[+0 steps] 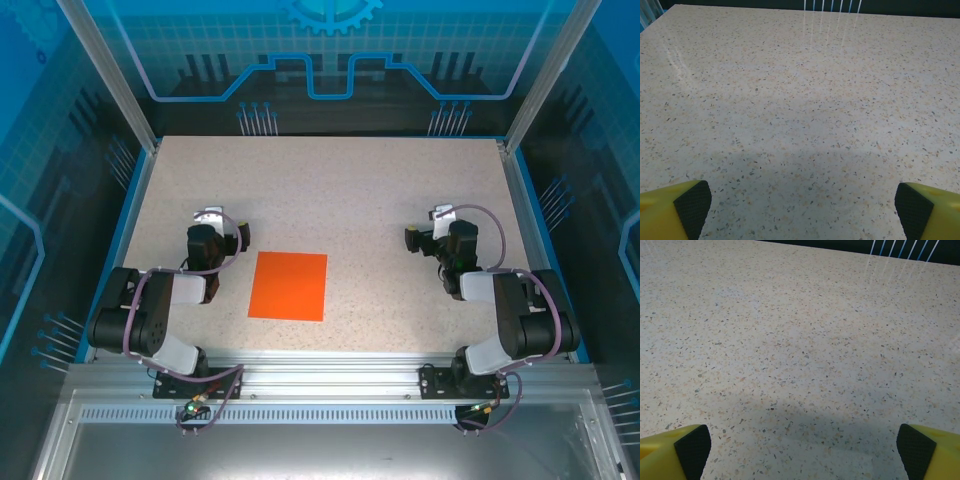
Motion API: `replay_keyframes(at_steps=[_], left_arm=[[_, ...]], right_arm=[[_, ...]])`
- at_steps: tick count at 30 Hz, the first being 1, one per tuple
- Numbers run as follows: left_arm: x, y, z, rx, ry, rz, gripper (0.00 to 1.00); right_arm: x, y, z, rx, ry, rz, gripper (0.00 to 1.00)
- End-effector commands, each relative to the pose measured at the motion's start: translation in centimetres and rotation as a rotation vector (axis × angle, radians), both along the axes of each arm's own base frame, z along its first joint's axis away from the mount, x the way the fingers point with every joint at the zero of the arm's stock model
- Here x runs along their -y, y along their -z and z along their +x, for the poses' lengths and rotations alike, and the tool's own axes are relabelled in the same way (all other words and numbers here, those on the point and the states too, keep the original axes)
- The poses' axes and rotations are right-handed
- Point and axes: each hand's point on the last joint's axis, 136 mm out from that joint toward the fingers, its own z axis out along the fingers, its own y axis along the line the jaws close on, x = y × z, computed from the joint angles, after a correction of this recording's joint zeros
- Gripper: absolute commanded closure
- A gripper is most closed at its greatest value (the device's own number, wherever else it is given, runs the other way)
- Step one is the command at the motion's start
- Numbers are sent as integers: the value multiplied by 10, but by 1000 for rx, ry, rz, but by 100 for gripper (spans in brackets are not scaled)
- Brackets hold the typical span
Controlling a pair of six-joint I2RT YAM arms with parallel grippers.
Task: Fold a paper plane with a square sheet of paper (fold left side to right side)
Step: Pick up the square sheet of paper from the center of the table.
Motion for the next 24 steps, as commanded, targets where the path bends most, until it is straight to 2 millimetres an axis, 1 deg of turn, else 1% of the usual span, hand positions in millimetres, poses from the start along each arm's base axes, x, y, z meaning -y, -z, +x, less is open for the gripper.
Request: replay_keyframes(at_steps=[1,6,8,9,11,13,15,16,17,18,19,20,22,23,24], left_arm=[[0,-9,6,24,7,-32,2],[3,-11,8,17,27,-33,1],[2,-16,10,13,19,-31,2],[1,-24,12,-7,15,-32,1],[1,-37,13,-125,-4,-60,1],[11,-55,9,-167,22,-99,2],[23,-72,2,-153,51,-162,2],[29,-81,-4,-147,52,-216,1],[35,-85,-10,-161,61,-265,1],[45,-89,-17,-182,75,-316,1],[54,-88,-26,-219,81,-358,2],[65,-85,-34,-259,94,-386,2],[87,-75,-55,-366,108,-435,2],[95,-67,-66,-424,103,-455,2],[104,-60,-79,-486,105,-485,2]], right_arm=[[-1,-12,9,43,-1,1,0],[-1,-13,9,41,-20,26,0],[-1,-12,9,40,-20,28,0],[0,-13,8,43,-21,33,0],[2,-17,11,36,-3,34,1],[8,-26,14,-28,38,38,1],[7,-39,15,-110,44,66,1],[2,-43,13,-160,42,91,0],[-5,-46,9,-199,34,116,1],[-16,-51,5,-233,8,145,1],[-27,-55,0,-269,-15,162,0],[-37,-57,-5,-298,-23,178,1],[-67,-59,-17,-363,-53,217,1],[-81,-59,-22,-389,-66,230,1],[-101,-54,-32,-428,-100,233,1]])
